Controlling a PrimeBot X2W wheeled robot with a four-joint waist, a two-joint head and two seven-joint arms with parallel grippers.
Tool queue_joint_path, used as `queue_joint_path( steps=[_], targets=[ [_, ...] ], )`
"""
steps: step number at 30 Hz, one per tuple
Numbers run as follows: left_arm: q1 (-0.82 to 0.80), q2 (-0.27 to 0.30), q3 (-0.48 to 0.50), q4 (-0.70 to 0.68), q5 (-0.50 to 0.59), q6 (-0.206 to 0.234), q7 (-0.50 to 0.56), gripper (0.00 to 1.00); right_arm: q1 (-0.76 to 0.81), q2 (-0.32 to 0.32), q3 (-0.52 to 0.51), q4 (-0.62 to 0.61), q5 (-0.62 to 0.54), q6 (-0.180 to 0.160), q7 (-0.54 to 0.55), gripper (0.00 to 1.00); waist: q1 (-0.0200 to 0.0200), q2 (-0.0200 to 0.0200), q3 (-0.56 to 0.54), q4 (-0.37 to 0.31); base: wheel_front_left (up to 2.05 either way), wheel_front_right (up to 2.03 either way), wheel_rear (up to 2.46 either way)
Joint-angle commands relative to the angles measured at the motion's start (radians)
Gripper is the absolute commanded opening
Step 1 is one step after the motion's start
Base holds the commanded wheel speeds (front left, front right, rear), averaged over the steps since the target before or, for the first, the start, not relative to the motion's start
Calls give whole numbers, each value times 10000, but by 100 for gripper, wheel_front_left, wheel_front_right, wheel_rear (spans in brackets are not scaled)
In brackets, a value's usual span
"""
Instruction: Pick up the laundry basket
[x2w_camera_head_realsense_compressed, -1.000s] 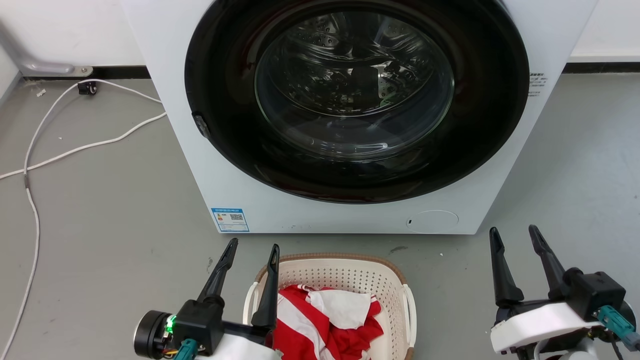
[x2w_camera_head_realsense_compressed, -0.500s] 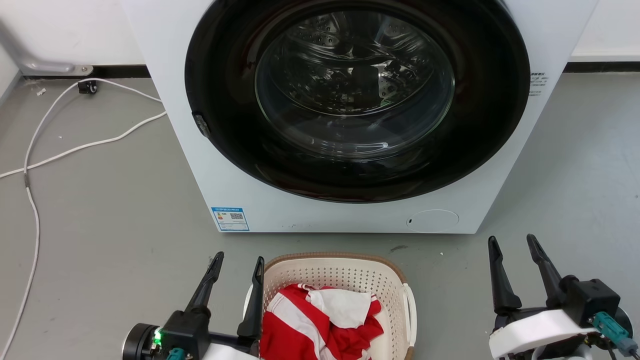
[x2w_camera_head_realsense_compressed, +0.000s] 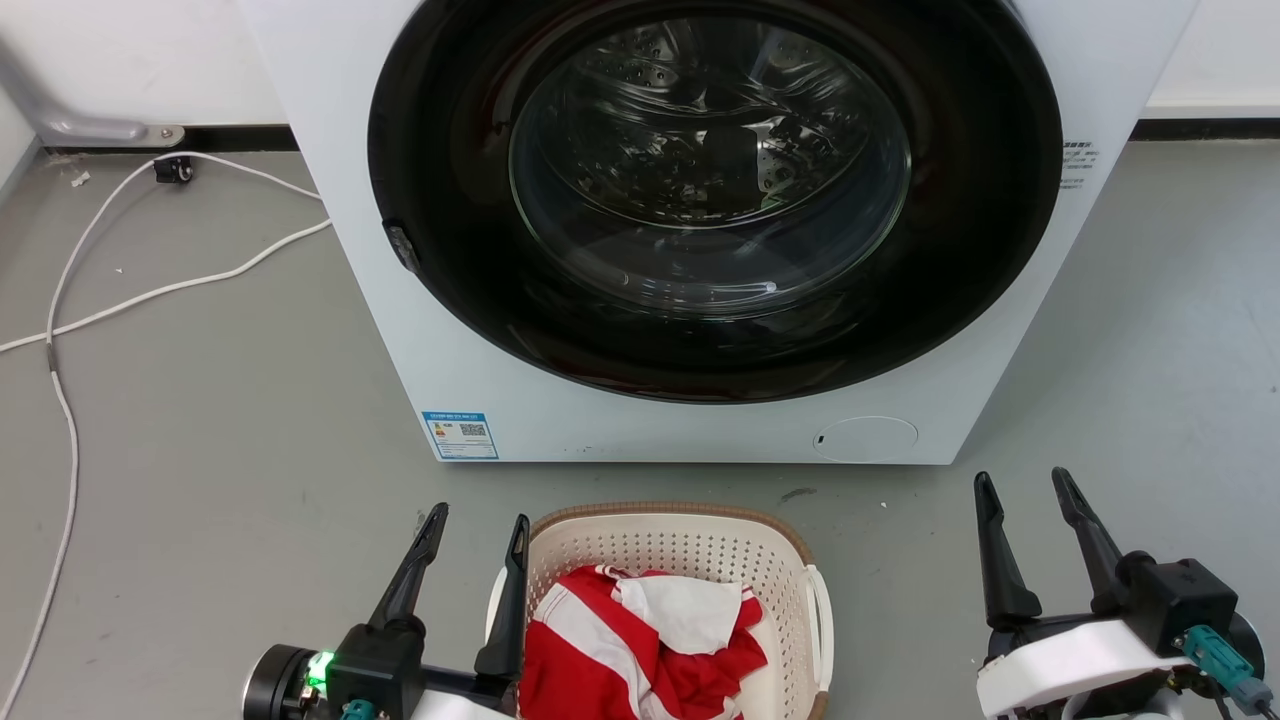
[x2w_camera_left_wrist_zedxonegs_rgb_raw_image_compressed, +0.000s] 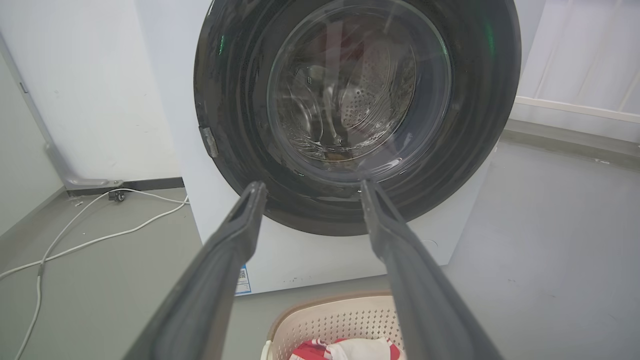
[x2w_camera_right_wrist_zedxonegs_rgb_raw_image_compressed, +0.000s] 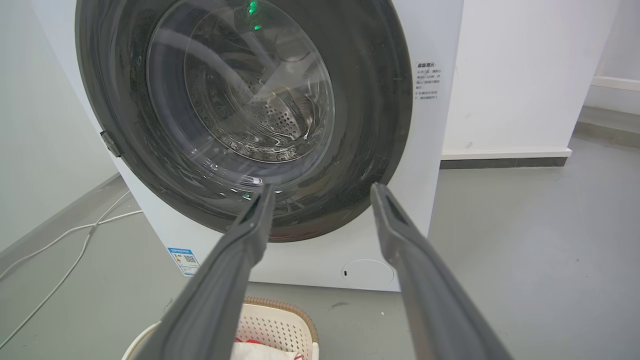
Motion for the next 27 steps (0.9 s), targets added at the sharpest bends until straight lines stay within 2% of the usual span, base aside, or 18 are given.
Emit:
queue_joint_path(
  steps=[1, 19, 27],
  targets=[
    [104, -18, 26, -14, 83, -27, -28, 100, -54, 13, 13, -23, 34, -3, -20, 100, 0, 0, -5, 3, 0, 0, 0],
    [-68, -41, 122, 108, -123, 66, -28, 100, -201, 13, 72, 102, 67, -3, -20, 100, 0, 0, 310, -37, 0, 0, 0],
    [-826, -41, 228, 643, -20, 37, -28, 100, -1115, 14, 44, 400, 120, -3, -20, 100, 0, 0, 1616, -194, 0, 0, 0]
  ],
)
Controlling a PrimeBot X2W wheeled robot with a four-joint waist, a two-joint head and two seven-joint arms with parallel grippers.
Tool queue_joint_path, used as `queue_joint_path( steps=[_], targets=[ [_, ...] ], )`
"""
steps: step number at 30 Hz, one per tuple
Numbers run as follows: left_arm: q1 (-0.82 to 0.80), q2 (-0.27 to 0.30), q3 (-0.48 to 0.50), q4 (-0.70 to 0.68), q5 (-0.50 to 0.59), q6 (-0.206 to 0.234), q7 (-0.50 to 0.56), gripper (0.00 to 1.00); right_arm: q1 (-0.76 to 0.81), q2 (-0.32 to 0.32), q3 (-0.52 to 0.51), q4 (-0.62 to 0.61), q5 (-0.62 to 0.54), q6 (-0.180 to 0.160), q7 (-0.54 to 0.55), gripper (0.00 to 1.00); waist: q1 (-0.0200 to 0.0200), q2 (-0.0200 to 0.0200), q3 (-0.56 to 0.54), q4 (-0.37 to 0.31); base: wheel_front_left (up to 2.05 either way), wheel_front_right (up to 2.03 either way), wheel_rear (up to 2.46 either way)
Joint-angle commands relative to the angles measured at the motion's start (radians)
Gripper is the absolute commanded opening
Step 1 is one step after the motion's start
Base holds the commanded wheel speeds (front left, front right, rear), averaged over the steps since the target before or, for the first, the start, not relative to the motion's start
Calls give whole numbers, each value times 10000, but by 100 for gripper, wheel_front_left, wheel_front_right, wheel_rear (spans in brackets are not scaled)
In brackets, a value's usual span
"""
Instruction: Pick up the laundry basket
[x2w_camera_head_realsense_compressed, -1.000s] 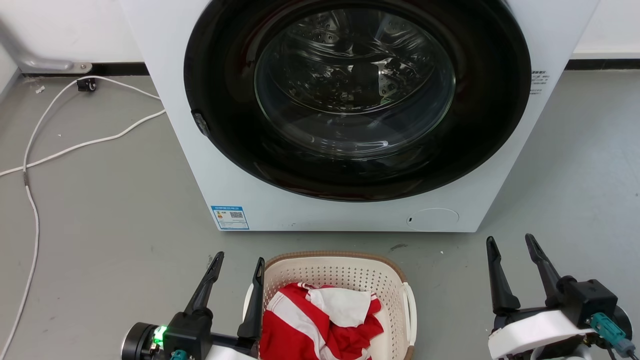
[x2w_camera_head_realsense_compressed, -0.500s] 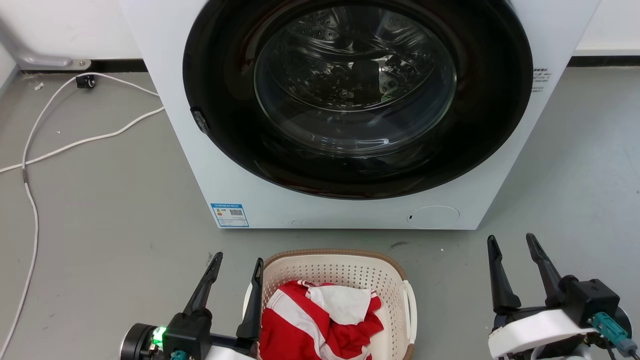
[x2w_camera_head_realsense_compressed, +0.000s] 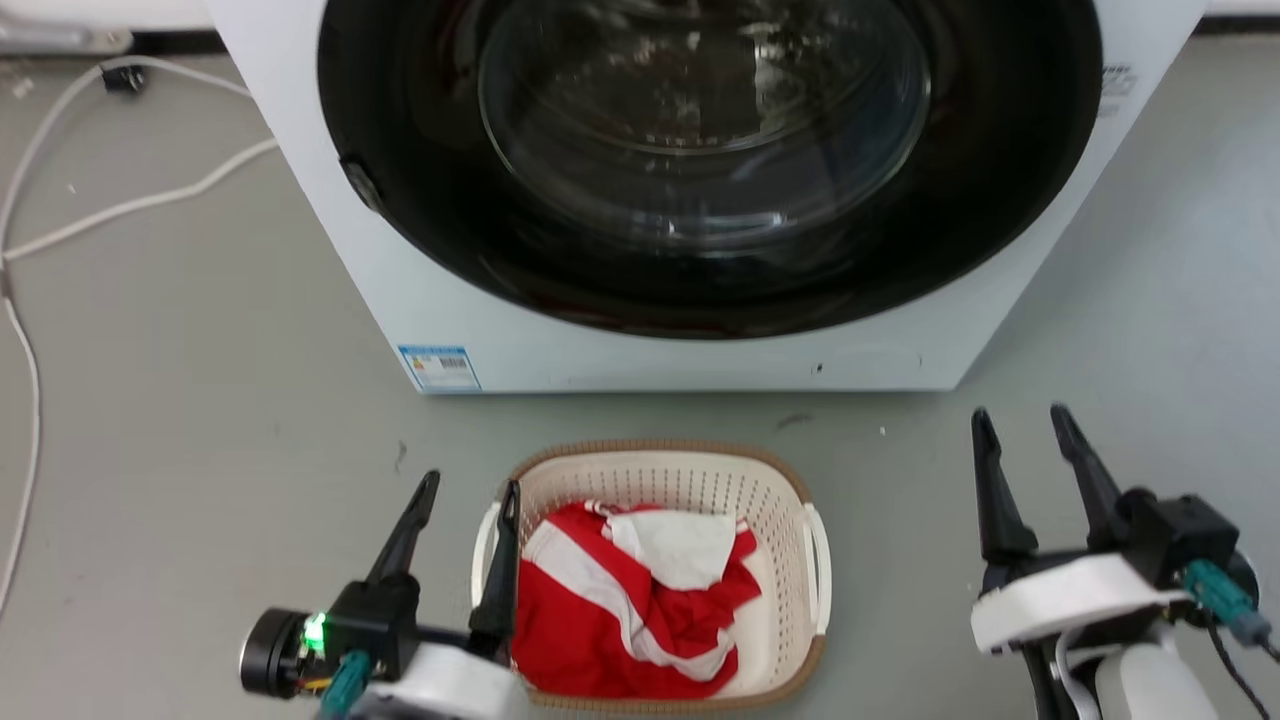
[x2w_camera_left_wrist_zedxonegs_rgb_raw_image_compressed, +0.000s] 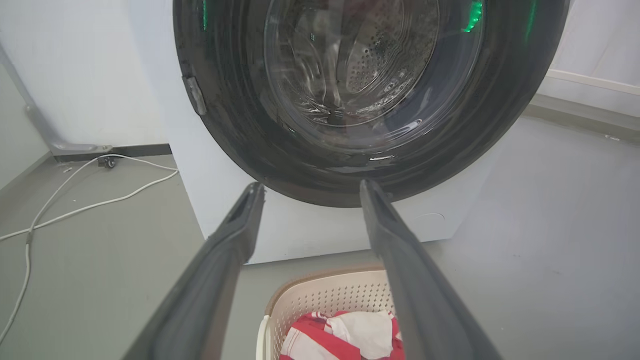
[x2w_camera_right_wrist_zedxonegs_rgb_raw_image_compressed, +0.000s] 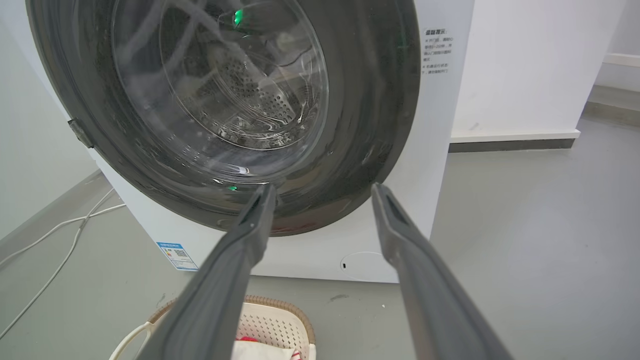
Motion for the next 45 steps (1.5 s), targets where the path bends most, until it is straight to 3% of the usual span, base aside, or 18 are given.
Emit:
queue_joint_path(
  steps=[1, 13, 28, 37, 45],
  targets=[
    [-323, -7, 52, 113, 66, -40, -26, 100, -327, 16, 43, 59, -7, -3, -20, 100, 0, 0, 700, -83, 0, 0, 0],
    [-2886, 267, 417, 3004, -129, -548, -24, 100, -2432, 15, 153, 2100, -504, -3, -14, 100, 0, 0, 3343, -28, 0, 0, 0],
    [-5761, 998, -247, 6511, -51, -700, -26, 100, -4767, 12, 1105, 5291, -116, -3, 825, 100, 0, 0, 5165, 209, 0, 0, 0],
    [-7304, 1339, -2039, 8436, -773, -705, -26, 100, -6020, 12, 904, 7010, -380, -3, 1730, 100, 0, 0, 5897, 482, 0, 0, 0],
    [-8422, 1569, -3827, 9847, -2130, -705, 374, 100, -6707, 10, 1092, 7914, -327, -3, 2107, 100, 0, 0, 6356, 590, 0, 0, 0]
  ],
)
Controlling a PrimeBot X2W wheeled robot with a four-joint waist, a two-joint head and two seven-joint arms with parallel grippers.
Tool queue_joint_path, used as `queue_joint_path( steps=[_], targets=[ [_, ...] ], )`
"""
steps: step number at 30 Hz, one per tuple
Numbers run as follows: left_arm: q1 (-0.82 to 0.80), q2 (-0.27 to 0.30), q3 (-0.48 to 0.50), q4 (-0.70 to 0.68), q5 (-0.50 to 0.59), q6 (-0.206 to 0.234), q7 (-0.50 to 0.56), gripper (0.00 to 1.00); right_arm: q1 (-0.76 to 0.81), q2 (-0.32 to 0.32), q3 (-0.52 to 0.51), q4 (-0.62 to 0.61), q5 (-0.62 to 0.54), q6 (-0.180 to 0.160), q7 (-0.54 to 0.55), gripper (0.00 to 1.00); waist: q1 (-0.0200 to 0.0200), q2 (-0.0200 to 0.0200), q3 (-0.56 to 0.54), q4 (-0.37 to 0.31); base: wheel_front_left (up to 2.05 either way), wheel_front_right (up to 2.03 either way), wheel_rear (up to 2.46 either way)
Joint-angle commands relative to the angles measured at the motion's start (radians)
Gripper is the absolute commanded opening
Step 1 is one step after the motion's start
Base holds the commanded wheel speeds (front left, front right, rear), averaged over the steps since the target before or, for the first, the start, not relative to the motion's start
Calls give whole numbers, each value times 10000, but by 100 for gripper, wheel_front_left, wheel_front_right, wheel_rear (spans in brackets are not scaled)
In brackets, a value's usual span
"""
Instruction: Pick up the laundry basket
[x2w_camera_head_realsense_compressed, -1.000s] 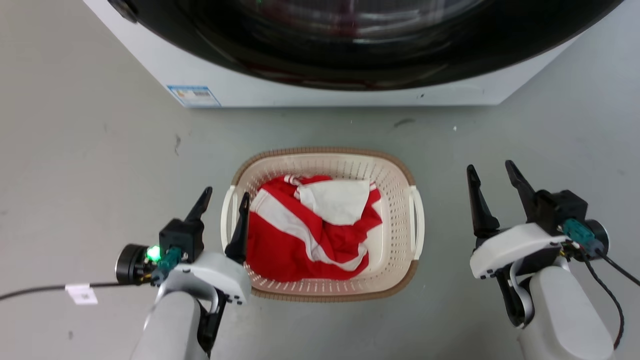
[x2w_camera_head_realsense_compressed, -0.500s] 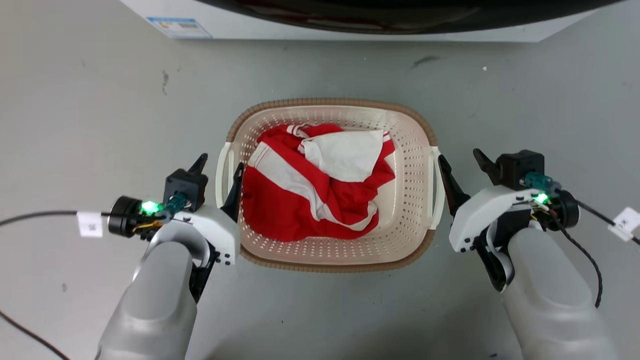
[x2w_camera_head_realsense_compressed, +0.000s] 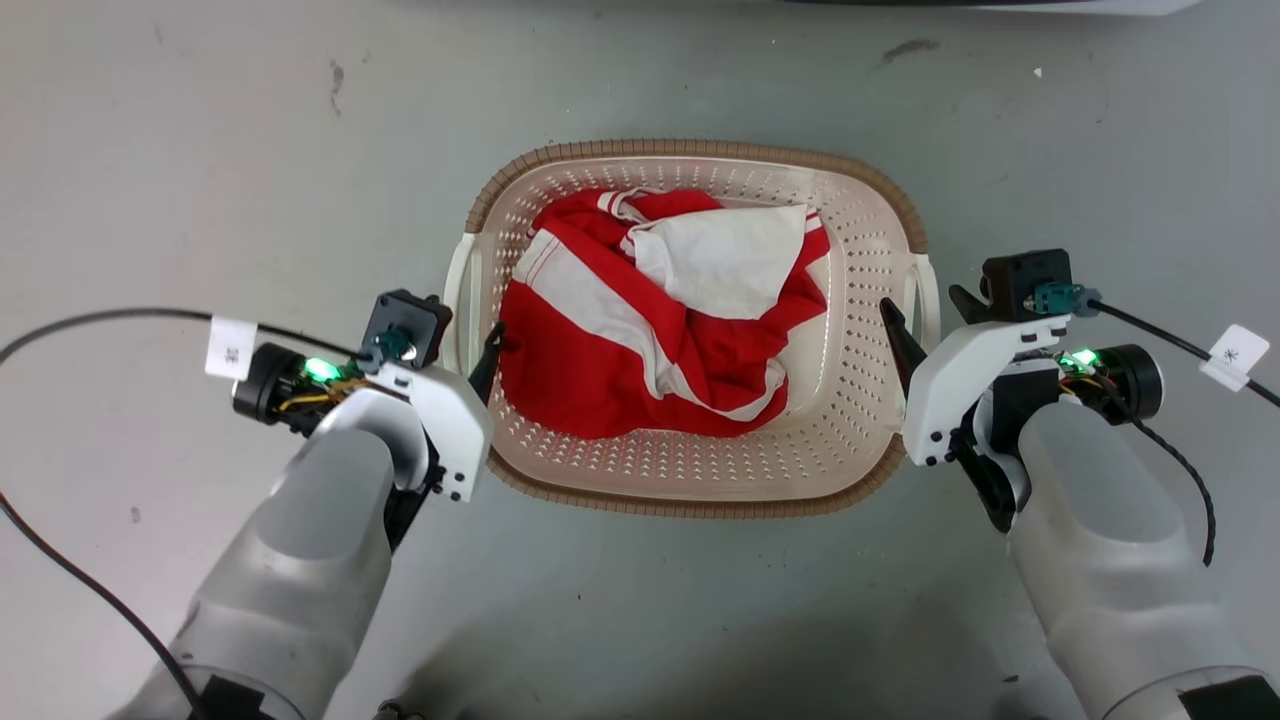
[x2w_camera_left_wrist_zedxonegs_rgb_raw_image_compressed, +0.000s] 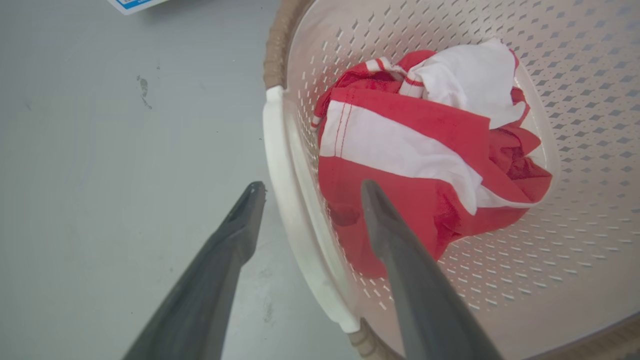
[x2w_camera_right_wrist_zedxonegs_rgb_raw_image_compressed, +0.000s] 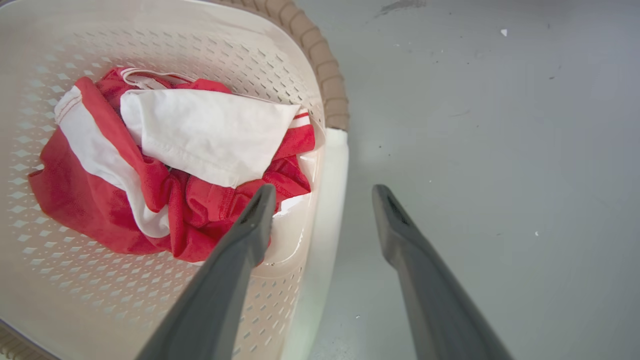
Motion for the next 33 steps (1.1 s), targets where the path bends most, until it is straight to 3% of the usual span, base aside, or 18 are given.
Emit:
queue_joint_path(
  steps=[1, 18, 33],
  targets=[
    [-283, 104, -299, 128, -271, -9, 119, 100, -237, 3, 44, 144, 23, -3, 46, 100, -1, -1, 118, 14, 0, 0, 0],
    [-1341, 816, -3620, -241, -3221, -10, 1452, 100, -1282, 3, 337, 1465, 147, -3, 686, 100, -1, -1, 589, 201, 0, 0, 0],
    [-1947, 1171, -5733, -401, -5126, -11, 1413, 100, -1855, 3, 564, 2051, 456, -3, 706, 100, -1, -1, 859, 275, 0, 0, 0]
  ],
)
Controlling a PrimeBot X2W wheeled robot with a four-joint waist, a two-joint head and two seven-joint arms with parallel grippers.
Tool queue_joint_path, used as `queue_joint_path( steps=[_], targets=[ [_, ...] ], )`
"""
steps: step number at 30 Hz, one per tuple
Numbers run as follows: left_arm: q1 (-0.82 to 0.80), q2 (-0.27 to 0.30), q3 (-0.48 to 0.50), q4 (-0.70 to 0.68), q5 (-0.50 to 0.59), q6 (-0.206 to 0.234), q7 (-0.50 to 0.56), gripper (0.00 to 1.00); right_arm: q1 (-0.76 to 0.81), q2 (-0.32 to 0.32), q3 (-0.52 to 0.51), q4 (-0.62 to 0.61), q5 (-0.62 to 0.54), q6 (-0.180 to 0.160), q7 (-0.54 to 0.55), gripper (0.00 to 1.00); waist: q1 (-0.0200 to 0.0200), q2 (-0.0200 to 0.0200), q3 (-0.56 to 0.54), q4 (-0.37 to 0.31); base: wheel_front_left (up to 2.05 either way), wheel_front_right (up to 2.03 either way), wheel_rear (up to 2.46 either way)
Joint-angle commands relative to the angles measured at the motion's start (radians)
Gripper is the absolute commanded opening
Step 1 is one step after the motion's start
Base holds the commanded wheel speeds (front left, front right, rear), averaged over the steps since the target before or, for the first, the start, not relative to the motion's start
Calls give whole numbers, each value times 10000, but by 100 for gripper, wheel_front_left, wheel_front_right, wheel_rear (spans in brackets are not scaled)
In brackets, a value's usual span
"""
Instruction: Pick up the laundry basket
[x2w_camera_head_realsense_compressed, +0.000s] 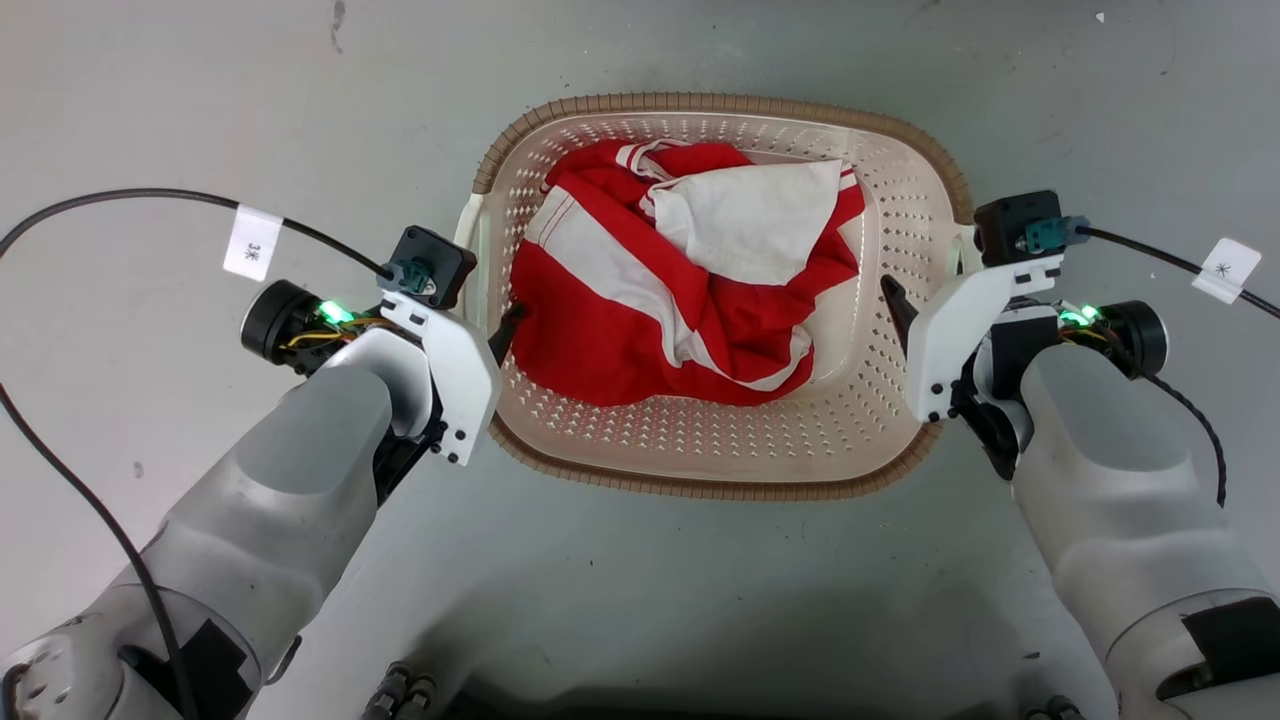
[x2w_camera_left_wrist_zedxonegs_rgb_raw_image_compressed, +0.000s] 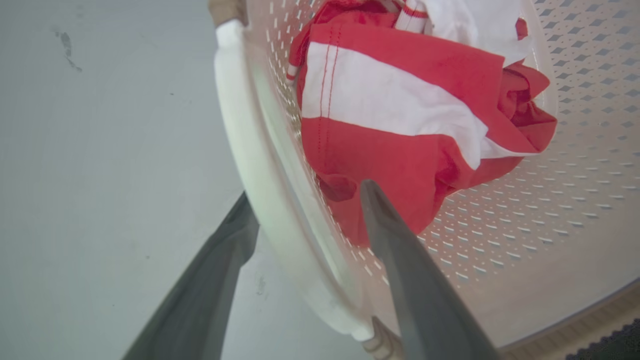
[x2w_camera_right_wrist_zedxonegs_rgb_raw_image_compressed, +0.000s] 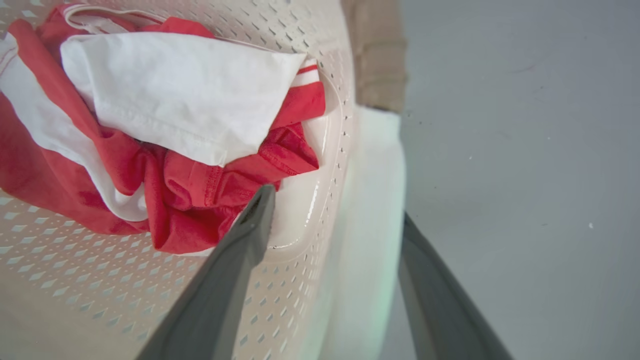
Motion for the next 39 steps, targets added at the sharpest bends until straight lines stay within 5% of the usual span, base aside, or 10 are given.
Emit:
queue_joint_path(
  steps=[1, 4, 5, 6, 7, 8, 21, 30, 39],
  targets=[
    [-126, 31, -91, 17, -98, -11, -63, 100, -161, 3, 21, 59, 61, -3, -35, 100, -1, 0, 12, 6, 0, 0, 0],
    [-161, -23, -356, 52, -424, -11, -124, 100, -215, 3, 29, 158, 125, -3, -88, 100, -1, 0, 39, 33, 0, 0, 0],
    [-159, -54, -446, 19, -554, -11, -127, 75, -226, 3, 34, 196, 194, -3, -35, 100, -1, 0, 44, 45, 0, 0, 0],
    [-161, -74, -525, -7, -702, -11, -96, 25, -228, 3, 55, 239, 250, -3, 6, 95, -1, 0, 45, 61, 0, 0, 0],
    [-149, -84, -602, -32, -860, -11, -17, 0, -234, 3, 66, 268, 315, -3, 65, 42, -1, 0, 44, 75, 0, 0, 0],
    [-125, -88, -709, -81, -1016, -11, 74, 0, -255, 3, 97, 296, 361, -3, 67, 0, -1, 0, 45, 83, 0, 0, 0],
    [-216, 123, -1577, -322, -1986, -22, -62, 0, -364, 23, 265, 611, 104, 14, 132, 0, -1, 0, -399, 38, 0, 0, 0],
    [215, 808, -1831, -1079, -2352, -22, 821, 0, -62, 9, 1463, 475, 646, 16, 1967, 0, -1, 0, -2061, -264, 0, 0, 0],
    [922, 2028, -1887, -2838, -2640, -24, 3019, 0, 288, 9, 3180, -262, 1698, 22, 4561, 0, -1, 0, -4225, -657, 0, 0, 0]
  ],
)
